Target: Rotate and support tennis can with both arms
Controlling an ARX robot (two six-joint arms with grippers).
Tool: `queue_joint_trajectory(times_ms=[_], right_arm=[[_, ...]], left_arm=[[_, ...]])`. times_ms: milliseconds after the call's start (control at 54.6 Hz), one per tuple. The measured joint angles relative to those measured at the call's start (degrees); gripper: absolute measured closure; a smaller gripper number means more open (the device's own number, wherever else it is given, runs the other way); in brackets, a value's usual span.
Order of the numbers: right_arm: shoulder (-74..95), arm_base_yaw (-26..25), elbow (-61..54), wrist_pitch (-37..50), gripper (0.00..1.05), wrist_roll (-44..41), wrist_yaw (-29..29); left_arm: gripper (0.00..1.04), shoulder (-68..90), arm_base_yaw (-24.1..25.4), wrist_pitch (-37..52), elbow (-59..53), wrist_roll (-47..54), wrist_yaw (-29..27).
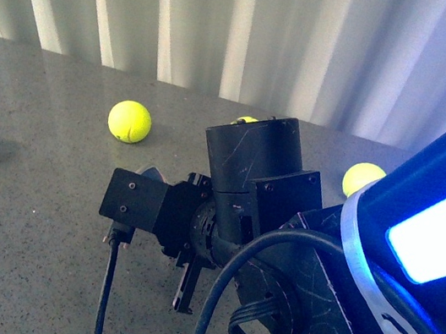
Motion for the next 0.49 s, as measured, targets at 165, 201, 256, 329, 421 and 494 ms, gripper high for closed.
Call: queue_joint_trajectory(times_ms=[165,201,256,329,421,494], right_arm=[[-0.11,0.00,-0.77,-0.70,0.93,-0.42,0.07],[-0.22,0.00,-0.94,-0.85,0.88,-0.42,0.07],[-0.22,0.00,-1.20,-0.85,0.80,-0.37,0.04],[-0.22,0.00,-1.57,-0.85,0.69,0.28,-0.17],[-0.24,0.00,-2.34,-0.94,0.53,1.75,-0.46],[-0.70,0.00,-2.91,-1.27,0.37,2.67,-0.63]], left_arm=[[0.07,0.00,0.00,0.00,0.00,0.00,0.00],[0.07,0.00,0.00,0.00,0.00,0.00,0.00],[0.07,0.00,0.00,0.00,0.00,0.00,0.00],[0.07,0.00,0.00,0.00,0.00,0.00,0.00],[0.07,0.00,0.00,0.00,0.00,0.00,0.00],[0.07,0.00,0.00,0.00,0.00,0.00,0.00]])
